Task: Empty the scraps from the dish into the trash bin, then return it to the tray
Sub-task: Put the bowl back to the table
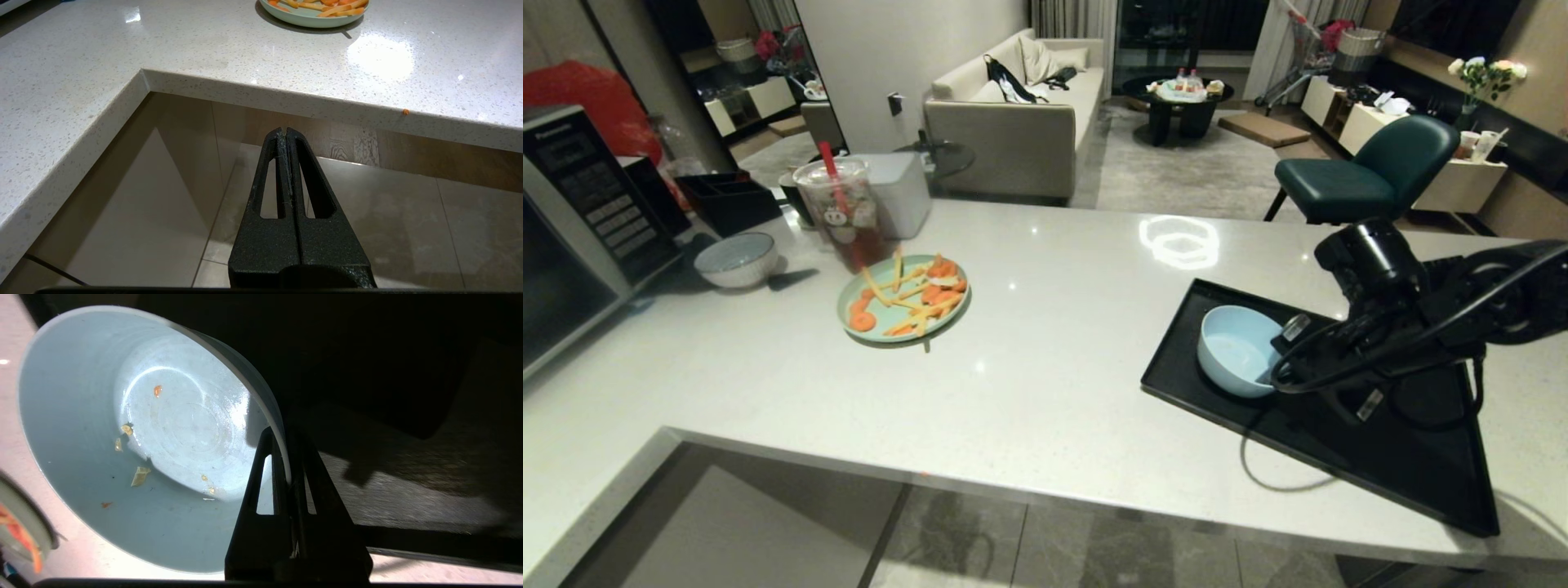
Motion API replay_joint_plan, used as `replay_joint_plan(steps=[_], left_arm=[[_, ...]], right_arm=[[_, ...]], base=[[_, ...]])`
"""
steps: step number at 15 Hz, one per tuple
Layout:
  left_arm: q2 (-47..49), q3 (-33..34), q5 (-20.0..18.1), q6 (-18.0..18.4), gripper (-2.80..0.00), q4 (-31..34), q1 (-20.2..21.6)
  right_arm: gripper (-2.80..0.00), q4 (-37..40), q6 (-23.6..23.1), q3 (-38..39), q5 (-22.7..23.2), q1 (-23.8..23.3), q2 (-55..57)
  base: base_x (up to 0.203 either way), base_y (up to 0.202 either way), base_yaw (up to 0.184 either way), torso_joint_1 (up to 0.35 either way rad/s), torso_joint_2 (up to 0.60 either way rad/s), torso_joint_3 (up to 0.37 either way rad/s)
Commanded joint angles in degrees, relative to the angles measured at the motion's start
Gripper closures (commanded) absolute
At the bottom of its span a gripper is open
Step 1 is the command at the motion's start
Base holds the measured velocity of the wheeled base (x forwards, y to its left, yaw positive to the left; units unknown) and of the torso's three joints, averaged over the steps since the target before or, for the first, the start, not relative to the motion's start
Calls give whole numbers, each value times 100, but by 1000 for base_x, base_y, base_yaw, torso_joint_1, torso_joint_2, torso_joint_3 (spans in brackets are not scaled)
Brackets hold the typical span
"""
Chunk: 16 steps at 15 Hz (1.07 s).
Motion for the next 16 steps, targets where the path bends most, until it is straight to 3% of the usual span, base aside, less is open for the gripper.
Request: replay_joint_plan(steps=[1, 7, 11, 16], left_arm=[[6, 0, 3, -6, 0, -4, -3], [6, 0, 3, -6, 0, -4, -4], [6, 0, 3, -6, 0, -4, -4], [5, 0, 3, -6, 0, -4, -4]], right_arm=[[0, 204, 75, -2, 4, 1, -92], [0, 714, 12, 16, -24, -141, -448], [0, 696, -324, 208, -319, -497, -409], [0, 571, -325, 367, -321, -612, -400]], base=[[0, 0, 0, 0, 0, 0], [0, 0, 0, 0, 0, 0], [0, 0, 0, 0, 0, 0], [0, 0, 0, 0, 0, 0]])
